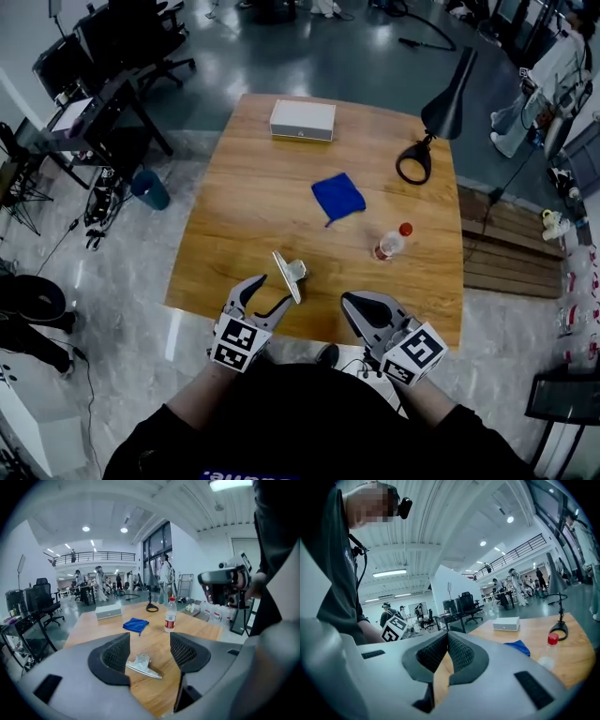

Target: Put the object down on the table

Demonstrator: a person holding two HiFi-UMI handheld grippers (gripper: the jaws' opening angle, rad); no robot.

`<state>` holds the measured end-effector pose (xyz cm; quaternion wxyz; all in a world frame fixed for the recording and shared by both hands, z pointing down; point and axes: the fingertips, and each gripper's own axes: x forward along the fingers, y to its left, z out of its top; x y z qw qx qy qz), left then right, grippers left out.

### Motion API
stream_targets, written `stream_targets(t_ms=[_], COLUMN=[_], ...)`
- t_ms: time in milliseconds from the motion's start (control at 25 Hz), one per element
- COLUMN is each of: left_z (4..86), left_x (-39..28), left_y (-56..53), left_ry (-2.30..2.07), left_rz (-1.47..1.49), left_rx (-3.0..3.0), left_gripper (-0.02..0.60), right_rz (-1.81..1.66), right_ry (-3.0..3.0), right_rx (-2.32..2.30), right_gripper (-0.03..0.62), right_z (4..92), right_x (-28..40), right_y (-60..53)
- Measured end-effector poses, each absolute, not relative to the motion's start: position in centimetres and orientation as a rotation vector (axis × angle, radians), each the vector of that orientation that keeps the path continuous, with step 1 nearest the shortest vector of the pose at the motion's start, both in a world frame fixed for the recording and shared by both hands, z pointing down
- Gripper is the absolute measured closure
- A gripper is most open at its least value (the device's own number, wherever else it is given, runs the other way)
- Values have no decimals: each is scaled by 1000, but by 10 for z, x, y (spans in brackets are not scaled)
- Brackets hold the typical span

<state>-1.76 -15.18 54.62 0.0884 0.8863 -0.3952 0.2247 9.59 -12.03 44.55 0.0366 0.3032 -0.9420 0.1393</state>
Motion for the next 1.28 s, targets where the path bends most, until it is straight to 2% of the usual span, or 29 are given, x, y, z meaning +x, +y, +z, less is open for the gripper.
stream_targets(t_ms=[200,600,680,1280], left_z=[495,422,412,374], left_x=[-35,-89,-91,-45], left_y=[-130,-110,-108,-80], left_ry=[-1111,-916,-914,-873], left_rz=[462,150,128,60], left_rx=[2741,2902,2908,2925], left_gripper=[327,546,572,574], right_rz=[418,367,340,247], right_ry=[-2857,-2817,-2837,-2936], right_rx=[995,1151,1134,1070], right_gripper=[588,588,589,589], right_z=[439,421,412,377], right_x=[61,-18,-26,-1], right_y=[-113,-92,-86,-69])
